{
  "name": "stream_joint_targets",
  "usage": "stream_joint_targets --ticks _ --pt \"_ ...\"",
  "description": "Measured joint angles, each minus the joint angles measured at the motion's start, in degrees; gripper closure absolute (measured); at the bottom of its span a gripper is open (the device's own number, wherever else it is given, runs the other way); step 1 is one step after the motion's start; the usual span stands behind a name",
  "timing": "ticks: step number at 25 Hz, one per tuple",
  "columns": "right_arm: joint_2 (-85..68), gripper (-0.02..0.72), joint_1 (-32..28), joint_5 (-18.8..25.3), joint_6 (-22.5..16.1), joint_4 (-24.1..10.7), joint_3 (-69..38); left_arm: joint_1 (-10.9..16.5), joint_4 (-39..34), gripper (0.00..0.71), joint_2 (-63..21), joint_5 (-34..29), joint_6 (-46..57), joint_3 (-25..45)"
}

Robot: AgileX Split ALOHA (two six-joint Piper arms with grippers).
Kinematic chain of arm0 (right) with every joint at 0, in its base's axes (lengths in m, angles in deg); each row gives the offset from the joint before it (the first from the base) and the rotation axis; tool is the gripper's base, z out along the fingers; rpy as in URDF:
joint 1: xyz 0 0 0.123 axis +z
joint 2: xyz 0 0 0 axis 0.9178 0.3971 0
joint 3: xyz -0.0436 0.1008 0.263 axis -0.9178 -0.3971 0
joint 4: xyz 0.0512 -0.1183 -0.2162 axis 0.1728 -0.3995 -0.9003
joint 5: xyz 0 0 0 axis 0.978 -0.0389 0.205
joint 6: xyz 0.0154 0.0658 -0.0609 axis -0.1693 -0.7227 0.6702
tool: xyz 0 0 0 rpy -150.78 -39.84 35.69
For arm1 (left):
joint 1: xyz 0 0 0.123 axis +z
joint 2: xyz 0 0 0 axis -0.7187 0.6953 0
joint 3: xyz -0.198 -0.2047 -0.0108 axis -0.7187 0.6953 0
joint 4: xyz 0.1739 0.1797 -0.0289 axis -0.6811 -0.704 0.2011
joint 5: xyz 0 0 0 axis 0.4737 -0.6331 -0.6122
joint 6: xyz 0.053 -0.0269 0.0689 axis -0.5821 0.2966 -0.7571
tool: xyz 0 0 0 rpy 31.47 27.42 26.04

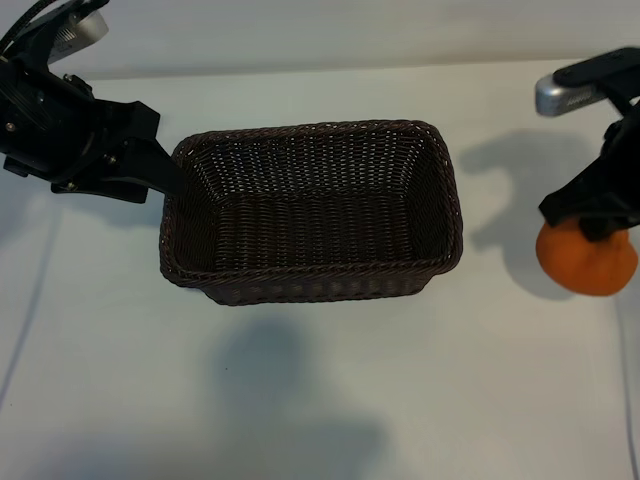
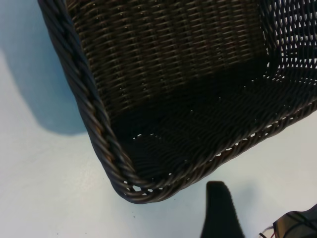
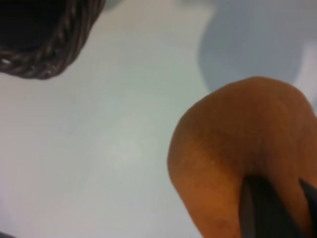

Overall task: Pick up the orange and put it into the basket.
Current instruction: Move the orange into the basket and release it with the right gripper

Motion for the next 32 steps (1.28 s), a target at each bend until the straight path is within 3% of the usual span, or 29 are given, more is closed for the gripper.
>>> stream_joint_targets --ticks 9,17,25,32 --pt "-1.5 0.608 0.0 5.8 -0.1 0.2 11.4 0.0 0.2 0.219 0.0 0.0 -0.2 0.0" --pt "-1.5 0.608 0.0 8.6 -0.1 2.9 15.0 0.0 0.2 0.219 0.0 0.0 -0.2 0.0" --pt "-1.4 0.608 0.0 8.2 -0.1 5.3 15.0 0.0 0.2 0.219 0.0 0.0 -0.2 0.0" --pt "-1.2 0.608 0.0 4.4 -0.1 8.4 15.0 0.0 0.2 0.219 0.0 0.0 -0.2 0.0"
